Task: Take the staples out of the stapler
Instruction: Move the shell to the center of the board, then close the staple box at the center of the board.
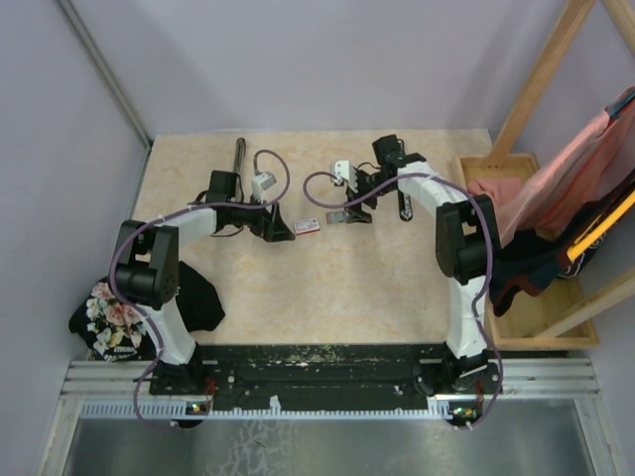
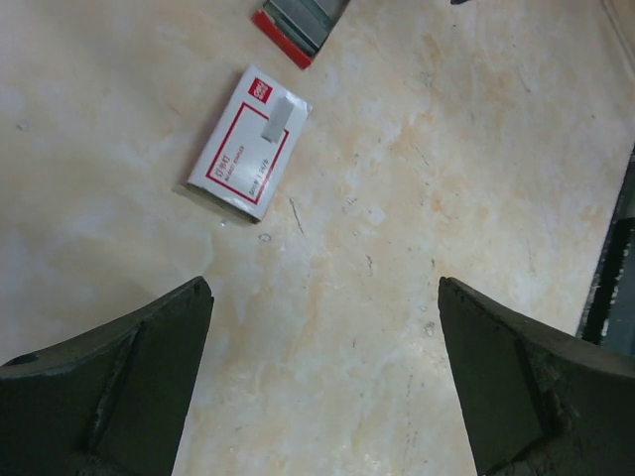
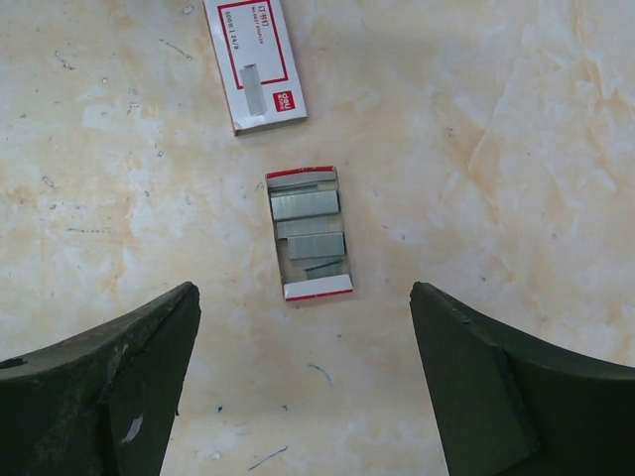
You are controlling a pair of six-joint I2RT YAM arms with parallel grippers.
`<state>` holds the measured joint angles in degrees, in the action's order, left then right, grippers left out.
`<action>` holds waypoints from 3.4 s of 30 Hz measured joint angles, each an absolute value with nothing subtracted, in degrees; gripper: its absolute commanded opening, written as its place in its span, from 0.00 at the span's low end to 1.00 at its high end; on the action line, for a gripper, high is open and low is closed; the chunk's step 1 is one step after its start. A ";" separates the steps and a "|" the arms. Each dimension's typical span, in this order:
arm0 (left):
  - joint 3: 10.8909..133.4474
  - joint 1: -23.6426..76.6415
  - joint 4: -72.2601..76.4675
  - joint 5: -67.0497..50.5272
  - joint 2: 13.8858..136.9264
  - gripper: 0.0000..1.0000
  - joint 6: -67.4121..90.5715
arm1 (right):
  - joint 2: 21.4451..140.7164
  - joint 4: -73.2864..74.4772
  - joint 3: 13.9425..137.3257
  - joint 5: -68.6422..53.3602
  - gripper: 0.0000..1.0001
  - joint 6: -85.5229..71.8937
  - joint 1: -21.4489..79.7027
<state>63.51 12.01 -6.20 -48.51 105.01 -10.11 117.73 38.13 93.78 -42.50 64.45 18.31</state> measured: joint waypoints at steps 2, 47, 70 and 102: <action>61.36 11.38 -4.03 -50.46 105.36 1.00 -6.74 | 119.55 39.68 95.90 -43.16 0.85 65.63 18.33; 58.96 9.63 19.49 -55.81 115.55 0.89 20.93 | 131.04 42.19 104.75 -38.04 0.66 69.36 23.22; 59.13 10.00 28.40 -57.80 119.13 0.86 27.31 | 133.75 46.28 108.16 -40.91 0.44 68.03 23.22; 62.67 11.27 31.68 -57.89 122.58 0.86 29.74 | 133.27 41.76 106.52 -40.60 0.44 62.00 25.50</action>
